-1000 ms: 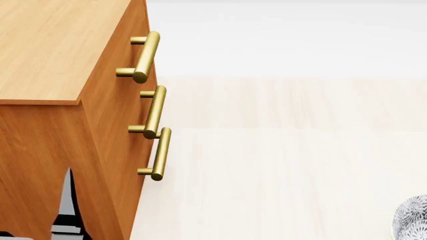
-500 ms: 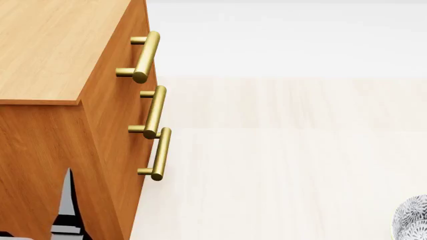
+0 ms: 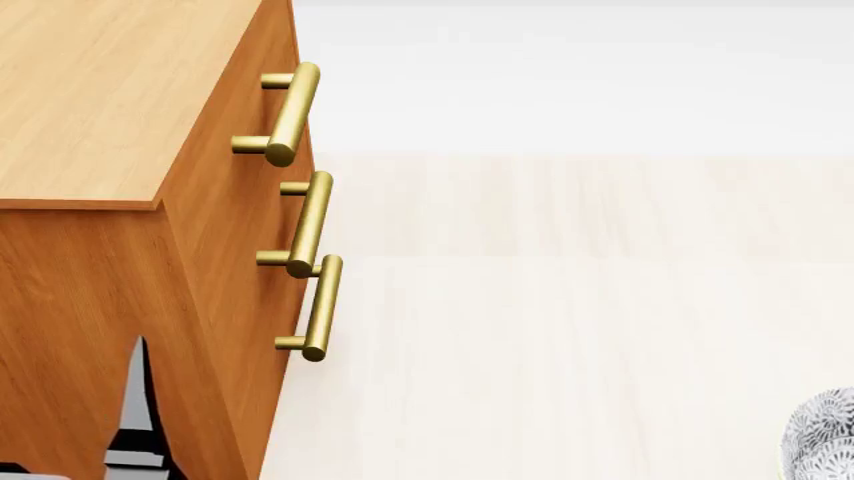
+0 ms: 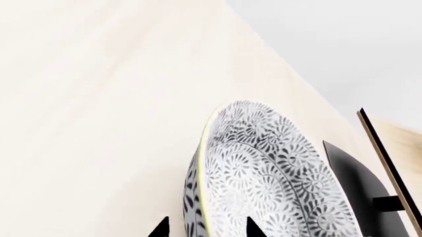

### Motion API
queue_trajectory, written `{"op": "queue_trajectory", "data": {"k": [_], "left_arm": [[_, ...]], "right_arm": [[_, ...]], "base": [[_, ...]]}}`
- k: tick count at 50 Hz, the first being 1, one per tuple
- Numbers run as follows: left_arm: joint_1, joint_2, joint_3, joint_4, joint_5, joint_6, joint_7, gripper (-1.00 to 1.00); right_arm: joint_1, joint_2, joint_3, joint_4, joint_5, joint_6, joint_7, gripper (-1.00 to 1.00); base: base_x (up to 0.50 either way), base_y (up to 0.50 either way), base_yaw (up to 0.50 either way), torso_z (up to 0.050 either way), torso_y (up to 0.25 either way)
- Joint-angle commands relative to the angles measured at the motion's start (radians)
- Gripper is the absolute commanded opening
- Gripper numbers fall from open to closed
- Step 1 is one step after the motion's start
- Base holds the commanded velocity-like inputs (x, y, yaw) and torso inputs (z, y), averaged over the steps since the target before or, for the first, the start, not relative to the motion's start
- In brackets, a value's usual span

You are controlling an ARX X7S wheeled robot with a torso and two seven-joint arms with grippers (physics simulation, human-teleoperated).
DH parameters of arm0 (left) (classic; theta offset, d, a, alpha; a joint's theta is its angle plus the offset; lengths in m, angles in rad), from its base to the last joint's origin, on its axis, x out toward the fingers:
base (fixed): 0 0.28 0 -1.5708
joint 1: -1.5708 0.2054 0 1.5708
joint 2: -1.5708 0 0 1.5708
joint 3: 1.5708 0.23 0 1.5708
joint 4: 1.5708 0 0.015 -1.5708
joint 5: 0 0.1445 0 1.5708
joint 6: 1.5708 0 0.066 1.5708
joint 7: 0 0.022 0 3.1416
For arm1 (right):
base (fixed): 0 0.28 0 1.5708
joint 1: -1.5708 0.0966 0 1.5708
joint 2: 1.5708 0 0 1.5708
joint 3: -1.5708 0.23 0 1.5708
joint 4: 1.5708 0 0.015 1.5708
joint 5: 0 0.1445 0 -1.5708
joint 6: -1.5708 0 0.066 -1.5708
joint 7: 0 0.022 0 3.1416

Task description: Close the top drawer of the cabinet and put the bowl on top of it.

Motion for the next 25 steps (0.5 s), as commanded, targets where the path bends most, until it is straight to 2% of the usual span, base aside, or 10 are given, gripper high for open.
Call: {"op": "queue_trajectory", "data": {"k": [1, 11, 16, 25], "left_arm": [[-0.004, -0.001, 0.006, -0.001, 0.002, -0.002, -0.004, 1.0], [0.0, -0.003, 0.005, -0.011, 0.001, 0.011, -0.006, 1.0], [0.004, -0.005, 0.003, -0.007, -0.001, 0.01, -0.009, 1.0], [0.003, -0.003, -0.003, -0.006, -0.008, 0.002, -0.017, 1.0]], "right_arm": [[-0.014, -0.023, -0.002, 0.034, 0.005, -0.024, -0.005, -1.0], [-0.003, 0.014, 0.022, -0.022, 0.02, -0.034, 0.043, -1.0], [0.001, 0.068, 0.05, -0.088, 0.038, -0.089, 0.075, -1.0], [0.076, 0.173, 0.129, -0.229, 0.114, -0.088, 0.119, -1.0]], "base": [[0.0, 0.0, 0.0, 0.0, 0.0], [0.0, 0.0, 0.0, 0.0, 0.0], [0.0, 0.0, 0.0, 0.0, 0.0], [0.0, 0.0, 0.0, 0.0, 0.0]]}}
